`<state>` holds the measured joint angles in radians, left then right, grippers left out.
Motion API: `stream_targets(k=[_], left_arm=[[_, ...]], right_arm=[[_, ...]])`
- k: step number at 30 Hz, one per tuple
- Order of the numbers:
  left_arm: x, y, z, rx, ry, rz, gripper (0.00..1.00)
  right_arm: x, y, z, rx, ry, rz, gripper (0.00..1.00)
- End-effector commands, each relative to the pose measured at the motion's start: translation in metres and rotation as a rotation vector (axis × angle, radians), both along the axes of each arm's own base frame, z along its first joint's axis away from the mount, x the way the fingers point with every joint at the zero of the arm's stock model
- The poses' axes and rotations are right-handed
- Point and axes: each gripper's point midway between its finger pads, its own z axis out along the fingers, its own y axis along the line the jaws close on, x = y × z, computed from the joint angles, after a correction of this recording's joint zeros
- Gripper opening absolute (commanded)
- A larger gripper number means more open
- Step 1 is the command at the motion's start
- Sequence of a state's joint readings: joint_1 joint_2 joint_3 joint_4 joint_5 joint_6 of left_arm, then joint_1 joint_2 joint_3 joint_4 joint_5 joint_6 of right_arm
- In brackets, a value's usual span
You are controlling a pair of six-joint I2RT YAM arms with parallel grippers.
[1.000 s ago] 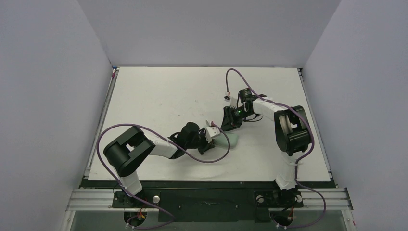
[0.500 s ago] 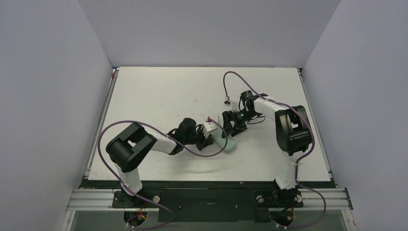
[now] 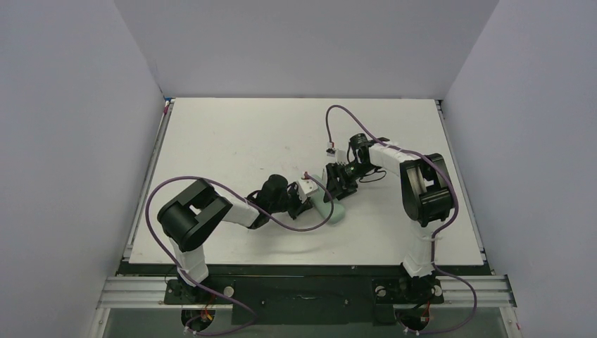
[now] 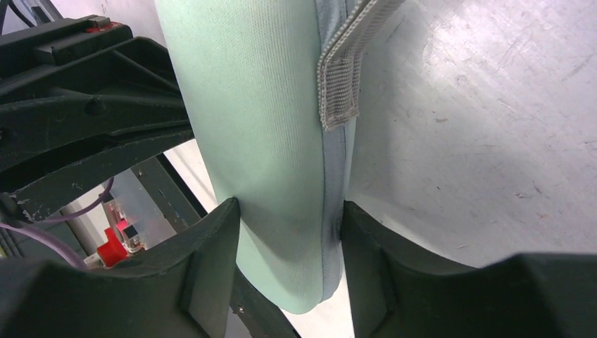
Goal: Open the umbrella
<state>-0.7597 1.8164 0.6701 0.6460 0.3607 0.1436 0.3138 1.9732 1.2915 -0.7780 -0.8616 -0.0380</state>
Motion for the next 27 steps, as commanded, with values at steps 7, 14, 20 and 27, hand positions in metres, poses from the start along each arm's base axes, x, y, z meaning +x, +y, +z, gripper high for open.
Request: stream_targets(k=[7,14,20,27], left_arm=[[0.021,-0.014,0.024,-0.057,-0.14,0.012,0.06],[0.024,-0.017,0.032,-0.062,-0.202,-0.01,0.09],[0.017,-0.017,0.038,-0.078,-0.218,-0.048,0.0],[-0.021,-0.016,0.031,-0.067,-0.166,-0.124,0.0]], right_arm=[[0.009,0.001,-0.019,-0.039,-0.027,0.01,0.2],[0.008,0.0,-0.023,-0.059,-0.028,0.018,0.0],[0.011,0.0,-0.025,-0.071,-0.036,-0.014,0.0],[0.03,0.004,-0.022,-0.065,-0.057,-0.168,0.0]])
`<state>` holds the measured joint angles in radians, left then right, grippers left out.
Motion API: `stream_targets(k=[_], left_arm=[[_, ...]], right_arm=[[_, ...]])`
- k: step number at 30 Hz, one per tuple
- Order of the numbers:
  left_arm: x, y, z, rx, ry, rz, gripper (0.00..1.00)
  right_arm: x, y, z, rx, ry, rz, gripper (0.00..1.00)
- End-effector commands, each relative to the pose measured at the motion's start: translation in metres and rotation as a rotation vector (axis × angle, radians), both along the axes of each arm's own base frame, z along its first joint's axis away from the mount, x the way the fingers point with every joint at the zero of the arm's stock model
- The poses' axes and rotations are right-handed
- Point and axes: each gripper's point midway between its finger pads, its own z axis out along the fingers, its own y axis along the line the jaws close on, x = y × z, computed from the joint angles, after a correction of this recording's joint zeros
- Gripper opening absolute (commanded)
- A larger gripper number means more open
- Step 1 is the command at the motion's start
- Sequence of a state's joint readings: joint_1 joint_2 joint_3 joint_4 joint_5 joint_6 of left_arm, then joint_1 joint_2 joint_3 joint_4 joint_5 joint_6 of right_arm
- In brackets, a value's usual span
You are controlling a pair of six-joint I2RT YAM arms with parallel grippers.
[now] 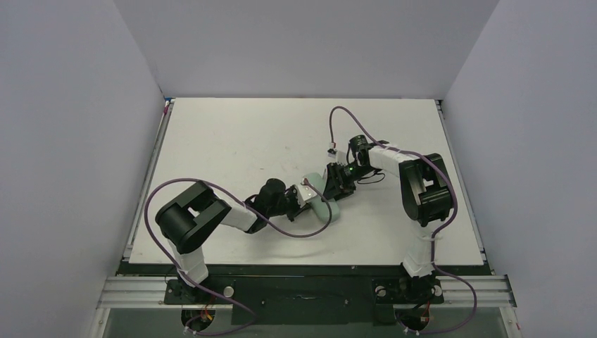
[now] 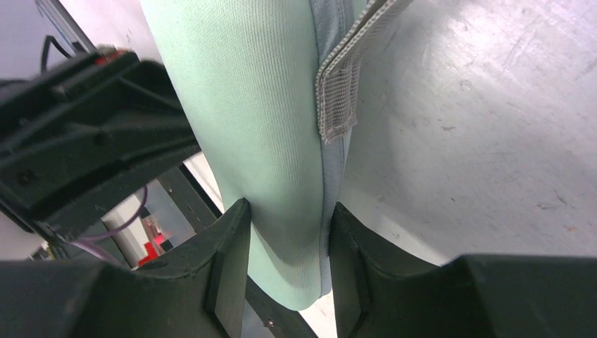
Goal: Open the umbrella
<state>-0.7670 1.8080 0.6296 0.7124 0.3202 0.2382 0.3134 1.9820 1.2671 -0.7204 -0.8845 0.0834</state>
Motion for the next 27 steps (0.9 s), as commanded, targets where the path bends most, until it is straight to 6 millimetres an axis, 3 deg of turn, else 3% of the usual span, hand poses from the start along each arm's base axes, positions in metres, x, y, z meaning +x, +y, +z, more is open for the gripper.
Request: stream_targets(k=[1,13,16,20,21,23,24,25,27], left_arm=[[-0.031,-0.021,0.027,-0.082,-0.035,-0.123,0.0],[-0.087,-0.037,0.008,-0.049,0.109,-0.196,0.0],[-0.08,-0.035,0.006,-0.054,0.154,-0.127,0.0],[-0.05,-0.016,0.005,-0.048,0.173,-0.028,0.0],[-0.045,-0.013,0.006,-0.046,0.165,-0.027,0.0],[-0.03,-0.003,0.008,-0.037,0.15,-0.005,0.0],[-0.022,0.005,0.007,-0.029,0.151,0.014,0.0],[-0.015,0.005,0.01,-0.029,0.132,0.007,0.0],[-0.001,0.011,0.012,-0.019,0.109,0.015,0.0]], right_arm=[[0.03,-0.003,-0.02,-0.085,-0.12,-0.092,0.0],[0.052,0.006,-0.018,-0.06,-0.116,-0.281,0.0],[0.049,0.005,-0.019,-0.056,-0.095,-0.313,0.0],[0.032,-0.006,-0.022,-0.066,-0.081,-0.313,0.02],[0.029,-0.011,-0.022,-0.071,-0.083,-0.309,0.09],[0.013,-0.022,-0.027,-0.09,-0.061,-0.284,0.41],[0.003,-0.027,-0.027,-0.102,-0.052,-0.256,0.5],[-0.001,-0.029,-0.025,-0.098,-0.049,-0.242,0.68],[-0.011,-0.032,-0.014,-0.085,-0.059,-0.19,0.78]])
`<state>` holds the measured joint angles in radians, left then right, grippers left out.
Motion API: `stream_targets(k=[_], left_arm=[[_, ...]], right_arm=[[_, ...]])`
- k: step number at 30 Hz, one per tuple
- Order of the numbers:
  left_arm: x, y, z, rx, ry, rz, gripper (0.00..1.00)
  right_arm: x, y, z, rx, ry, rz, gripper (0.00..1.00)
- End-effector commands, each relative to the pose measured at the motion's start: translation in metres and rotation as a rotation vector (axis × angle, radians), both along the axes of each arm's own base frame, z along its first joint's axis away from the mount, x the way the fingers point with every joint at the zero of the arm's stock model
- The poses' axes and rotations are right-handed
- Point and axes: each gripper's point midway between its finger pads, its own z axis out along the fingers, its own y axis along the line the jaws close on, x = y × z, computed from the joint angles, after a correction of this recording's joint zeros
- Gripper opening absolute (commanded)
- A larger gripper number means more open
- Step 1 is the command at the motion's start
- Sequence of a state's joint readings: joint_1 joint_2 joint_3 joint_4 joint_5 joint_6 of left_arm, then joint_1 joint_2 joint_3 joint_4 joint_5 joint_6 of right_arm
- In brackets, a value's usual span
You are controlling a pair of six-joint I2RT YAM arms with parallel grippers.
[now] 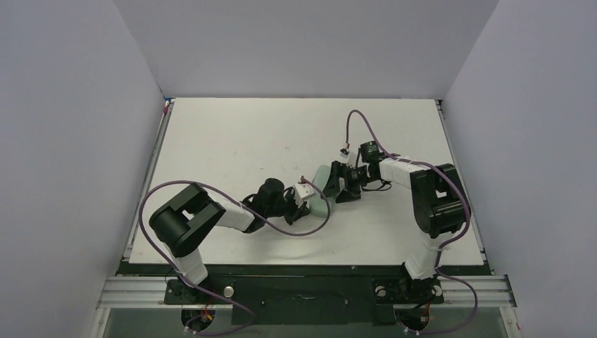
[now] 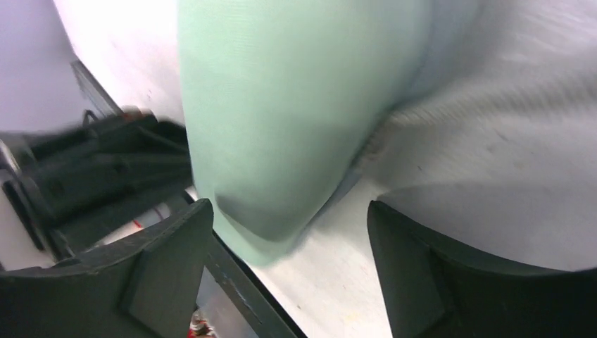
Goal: Open the umbrella
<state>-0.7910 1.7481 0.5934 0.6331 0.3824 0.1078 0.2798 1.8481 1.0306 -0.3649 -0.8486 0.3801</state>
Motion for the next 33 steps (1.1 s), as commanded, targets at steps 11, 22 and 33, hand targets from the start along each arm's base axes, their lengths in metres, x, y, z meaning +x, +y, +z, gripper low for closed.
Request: stream_targets(k=[11,22,33], left_arm=[[0.053,0.011,0.018,0.016,-0.147,-0.082,0.0],[0.062,0.006,0.017,0.014,-0.157,-0.068,0.0],[0.054,0.01,0.021,0.023,-0.154,-0.055,0.0]], right_arm=[[0.004,-0.038,0.059,-0.147,-0.342,0.327,0.8],[0.028,0.025,0.057,-0.067,-0.318,0.354,0.72],[0.031,0.014,-0.014,-0.228,-0.21,0.241,0.44]])
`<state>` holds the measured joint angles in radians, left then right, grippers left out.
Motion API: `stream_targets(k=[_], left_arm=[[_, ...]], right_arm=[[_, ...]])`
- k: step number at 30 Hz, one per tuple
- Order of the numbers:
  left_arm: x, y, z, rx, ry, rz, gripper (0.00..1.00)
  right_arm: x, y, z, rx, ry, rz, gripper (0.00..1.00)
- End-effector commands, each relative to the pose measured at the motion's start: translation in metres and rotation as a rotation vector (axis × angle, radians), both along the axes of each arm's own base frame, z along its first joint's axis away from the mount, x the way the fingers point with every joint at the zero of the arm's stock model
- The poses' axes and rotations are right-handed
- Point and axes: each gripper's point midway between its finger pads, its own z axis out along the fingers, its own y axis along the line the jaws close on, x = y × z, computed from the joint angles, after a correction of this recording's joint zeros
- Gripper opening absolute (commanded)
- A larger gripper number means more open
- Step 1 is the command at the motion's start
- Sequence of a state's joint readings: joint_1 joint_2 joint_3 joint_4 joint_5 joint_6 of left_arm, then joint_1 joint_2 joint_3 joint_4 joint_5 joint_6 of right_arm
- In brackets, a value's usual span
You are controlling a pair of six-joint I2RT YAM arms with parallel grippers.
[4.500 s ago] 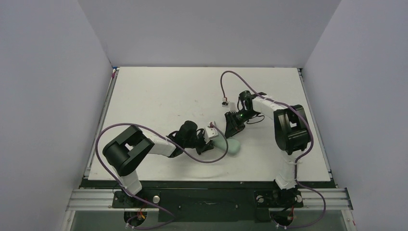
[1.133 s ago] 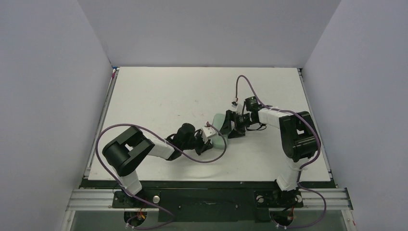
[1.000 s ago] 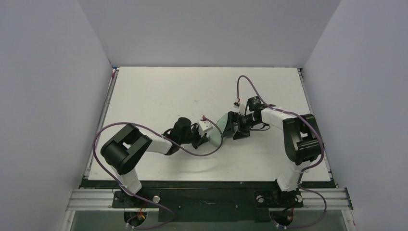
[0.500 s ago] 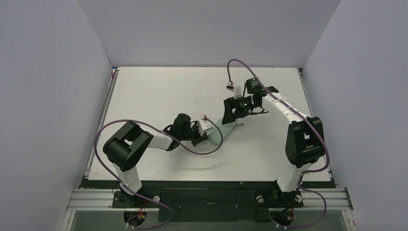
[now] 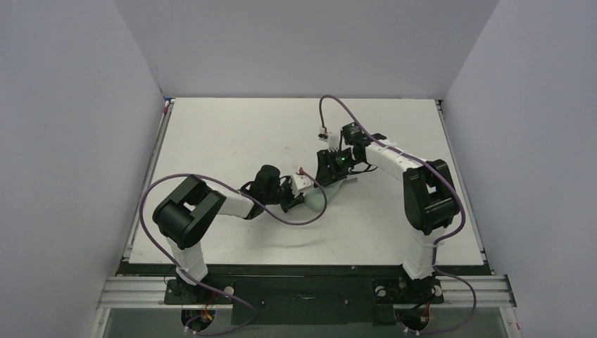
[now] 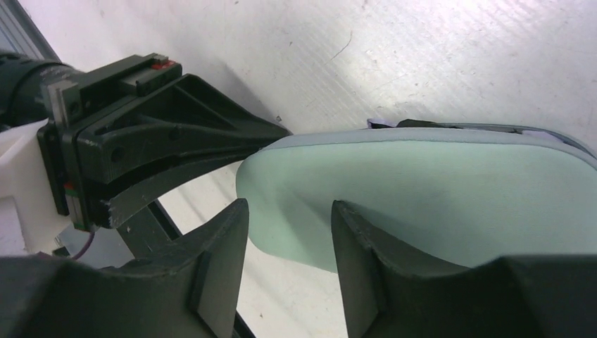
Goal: Open the umbrella
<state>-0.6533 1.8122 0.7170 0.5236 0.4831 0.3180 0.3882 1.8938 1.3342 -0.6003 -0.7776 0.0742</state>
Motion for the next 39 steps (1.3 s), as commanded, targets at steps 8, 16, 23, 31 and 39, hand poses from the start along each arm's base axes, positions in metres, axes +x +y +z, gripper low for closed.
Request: stream_targets(k=[8,16,23,31,39], left_arm=[[-0.035,-0.007,0.022,-0.024,-0.029,-0.032,0.0],[-0.05,-0.025,0.018,-0.034,0.036,0.01,0.0],[-0.003,-0.008,0.016,-0.058,0.07,0.157,0.0],[0.014,-0.004,0.023,-0.05,-0.014,0.096,0.0],[0.017,-0.01,0.025,-0.04,-0.058,0.035,0.0]], right_arm=[[0.007,-0.038,-0.075,-0.263,0.015,-0.152,0.38],[-0.002,-0.034,-0.066,-0.205,0.03,-0.147,0.39],[-0.016,-0.045,-0.026,-0.196,-0.01,-0.063,0.52],[-0.008,-0.056,0.026,-0.043,-0.061,0.045,0.73],[0.064,-0.066,0.039,-0.154,-0.245,0.255,0.79]])
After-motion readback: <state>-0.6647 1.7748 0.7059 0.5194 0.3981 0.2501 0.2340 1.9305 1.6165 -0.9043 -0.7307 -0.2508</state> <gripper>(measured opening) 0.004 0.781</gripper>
